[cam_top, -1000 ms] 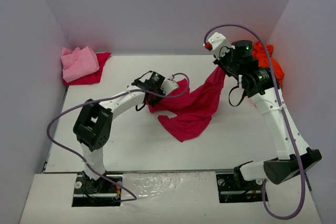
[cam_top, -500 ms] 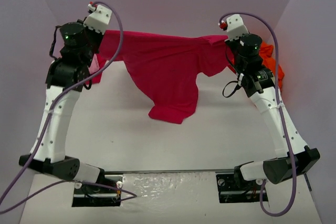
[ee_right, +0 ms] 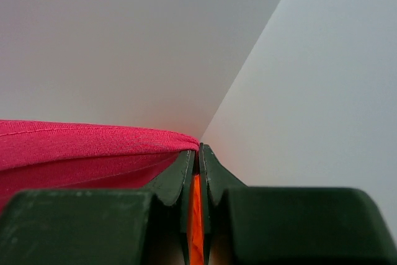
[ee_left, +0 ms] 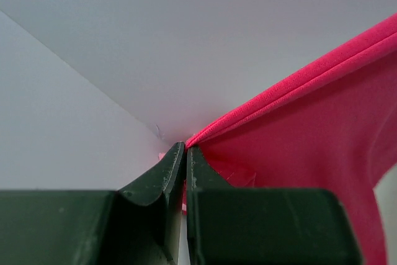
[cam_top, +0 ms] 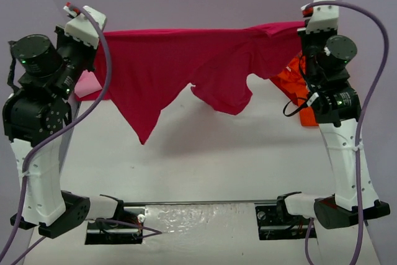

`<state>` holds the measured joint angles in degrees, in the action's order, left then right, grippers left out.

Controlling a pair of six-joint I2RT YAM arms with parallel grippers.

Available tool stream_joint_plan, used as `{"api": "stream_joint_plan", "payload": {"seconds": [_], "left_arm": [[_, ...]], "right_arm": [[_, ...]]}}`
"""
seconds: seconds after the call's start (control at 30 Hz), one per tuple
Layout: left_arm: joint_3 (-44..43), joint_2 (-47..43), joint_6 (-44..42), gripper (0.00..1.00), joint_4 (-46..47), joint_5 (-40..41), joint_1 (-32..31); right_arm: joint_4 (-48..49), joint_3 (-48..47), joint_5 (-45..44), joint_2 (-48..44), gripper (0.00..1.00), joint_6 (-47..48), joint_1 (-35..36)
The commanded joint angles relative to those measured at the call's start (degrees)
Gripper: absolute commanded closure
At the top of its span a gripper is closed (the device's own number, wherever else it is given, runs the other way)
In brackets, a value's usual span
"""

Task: Fold and stack the t-shirts

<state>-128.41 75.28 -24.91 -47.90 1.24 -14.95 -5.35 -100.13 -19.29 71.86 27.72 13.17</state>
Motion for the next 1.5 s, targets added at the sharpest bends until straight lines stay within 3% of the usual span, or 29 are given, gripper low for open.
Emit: {"api": "stream_joint_plan", "payload": {"seconds": [0.0, 0.33, 0.47, 0.67, 0.97, 1.47], "left_arm": [[-11.0, -1.1, -1.9, 1.00, -1.0, 1.2, 1.5], [-19.3, 4.4, -2.8, 1.00, -7.0, -4.7, 0.6], [-15.7, 5.4, -3.8, 1.00, -3.4, -0.6, 0.5], [-2.3, 3.7, -5.4, 0.99, 4.8, 7.4, 1.1], [0.3, -3.0, -3.7, 0.99, 1.4, -0.1, 3.5], [-11.8, -5.8, -2.1, 0.99, -9.4, -15.6, 5.5]], "right_arm": [[1.1, -9.1, -2.9, -0.4, 1.00, -1.1, -2.5], [-3.7, -17.9, -0.6, 2.9, 1.00, -1.7, -1.7], [-2.2, -14.6, -0.3, 4.2, 1.00, 0.4, -1.6], [4.3, -5.0, -0.6, 5.1, 1.00, 4.7, -1.7], [2.8, -2.5, 2.3, -2.5, 1.00, 1.9, -2.2], [-5.8, -7.6, 11.2, -8.6, 1.00, -3.1, -6.7]]}}
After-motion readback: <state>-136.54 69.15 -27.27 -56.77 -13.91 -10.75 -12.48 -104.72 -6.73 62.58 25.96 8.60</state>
